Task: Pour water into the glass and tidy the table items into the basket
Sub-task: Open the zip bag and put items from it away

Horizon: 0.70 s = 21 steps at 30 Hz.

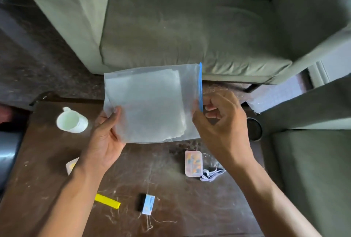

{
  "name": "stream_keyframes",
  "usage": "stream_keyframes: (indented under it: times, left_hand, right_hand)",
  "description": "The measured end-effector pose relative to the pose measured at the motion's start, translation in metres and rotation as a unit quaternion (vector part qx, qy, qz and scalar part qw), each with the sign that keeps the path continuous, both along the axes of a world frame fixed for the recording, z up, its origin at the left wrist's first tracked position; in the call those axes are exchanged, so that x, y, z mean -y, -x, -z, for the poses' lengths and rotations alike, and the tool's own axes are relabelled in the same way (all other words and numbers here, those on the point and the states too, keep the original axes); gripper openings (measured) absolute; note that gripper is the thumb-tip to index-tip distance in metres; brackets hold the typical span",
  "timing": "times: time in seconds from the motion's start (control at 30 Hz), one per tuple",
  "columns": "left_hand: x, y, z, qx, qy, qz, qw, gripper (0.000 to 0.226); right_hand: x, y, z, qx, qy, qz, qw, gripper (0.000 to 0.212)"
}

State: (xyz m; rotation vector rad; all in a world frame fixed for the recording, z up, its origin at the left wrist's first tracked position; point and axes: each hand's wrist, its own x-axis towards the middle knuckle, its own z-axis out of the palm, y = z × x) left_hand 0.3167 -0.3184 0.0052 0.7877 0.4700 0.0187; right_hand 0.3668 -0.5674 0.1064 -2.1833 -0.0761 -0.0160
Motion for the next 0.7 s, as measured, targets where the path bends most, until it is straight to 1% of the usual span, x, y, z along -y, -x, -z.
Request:
stream_keyframes:
  times: [0.07,0.13,0.2,0.3,0.4,0.5,0.57,0.67,0.7]
  left_hand:
    - [0.011,-0.006,0.003,-0.003,0.007,0.016,1.000,0.041]
    - [0.021,-0.012,0.005,-0.017,0.011,0.030,0.999,0.042]
    - [0.029,-0.015,0.007,-0.028,0.019,0.054,0.998,0.044]
    - [0.037,-0.018,0.010,-0.030,0.053,0.080,0.995,0.049]
    - [0.040,-0.021,0.015,-0.044,0.074,0.100,0.991,0.044]
    - [0.041,-0.023,0.020,-0.046,0.096,0.120,0.987,0.045]
    - [0.043,-0.022,0.023,-0.049,0.110,0.127,0.985,0.054]
    - [0.047,-0.021,0.028,-0.064,0.118,0.127,0.983,0.056]
    - [0.048,-0.021,0.030,-0.069,0.117,0.127,0.983,0.056]
  right_hand:
    - [0.017,0.000,0.003,0.007,-0.012,-0.010,1.000,0.023]
    - [0.032,-0.002,0.007,-0.030,-0.096,-0.040,0.994,0.036]
    - [0.044,-0.006,0.014,-0.090,-0.163,-0.040,0.982,0.044]
    - [0.055,-0.012,0.025,-0.155,-0.224,-0.012,0.962,0.037]
    - [0.063,-0.018,0.031,-0.168,-0.259,-0.006,0.951,0.032]
    - [0.068,-0.020,0.035,-0.176,-0.238,-0.010,0.955,0.033]
    - [0.070,-0.021,0.038,-0.180,-0.207,-0.012,0.962,0.037]
    - [0.074,-0.021,0.043,-0.200,-0.155,-0.020,0.967,0.060]
    - [0.074,-0.020,0.044,-0.205,-0.140,-0.024,0.968,0.059]
